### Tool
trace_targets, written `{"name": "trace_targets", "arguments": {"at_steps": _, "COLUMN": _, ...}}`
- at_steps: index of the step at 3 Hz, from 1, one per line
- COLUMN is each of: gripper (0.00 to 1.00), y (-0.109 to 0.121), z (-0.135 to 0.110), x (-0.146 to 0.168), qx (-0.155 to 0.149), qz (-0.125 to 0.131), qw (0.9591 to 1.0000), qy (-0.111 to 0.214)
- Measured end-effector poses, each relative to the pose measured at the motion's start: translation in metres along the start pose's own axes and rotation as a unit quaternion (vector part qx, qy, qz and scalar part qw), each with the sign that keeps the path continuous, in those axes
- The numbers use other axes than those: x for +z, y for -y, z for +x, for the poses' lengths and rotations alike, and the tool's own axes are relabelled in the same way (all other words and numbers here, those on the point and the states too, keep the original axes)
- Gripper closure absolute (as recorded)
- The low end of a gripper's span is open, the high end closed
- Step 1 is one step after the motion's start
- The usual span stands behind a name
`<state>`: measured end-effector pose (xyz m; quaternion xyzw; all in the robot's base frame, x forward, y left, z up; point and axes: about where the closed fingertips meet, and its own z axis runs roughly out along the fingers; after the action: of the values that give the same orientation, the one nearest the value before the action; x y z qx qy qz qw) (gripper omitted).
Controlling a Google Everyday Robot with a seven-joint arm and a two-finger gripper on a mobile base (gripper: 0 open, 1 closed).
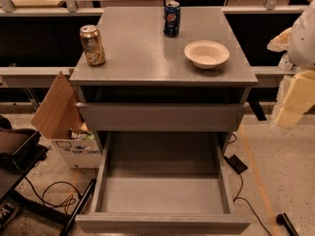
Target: Close middle drawer
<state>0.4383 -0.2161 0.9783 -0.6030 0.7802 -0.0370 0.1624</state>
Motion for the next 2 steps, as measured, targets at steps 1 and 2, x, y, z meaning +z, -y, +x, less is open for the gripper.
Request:
{"name": "trace_targets", "arguments": {"at_steps": 1, "gripper": 0.00, "y": 0.0000, "z": 0.0000, "x": 0.0000, "qx": 0.000, "qz": 0.000, "qw": 1.0000, "qy": 0.000}}
{"name": "trace_targets", "arguments": {"at_steps": 2, "gripper": 0.00, "y": -0.0037, "z": 0.0017, "x": 0.0054, "qx": 0.002, "qz": 0.002, "qw": 1.0000, "qy": 0.006}}
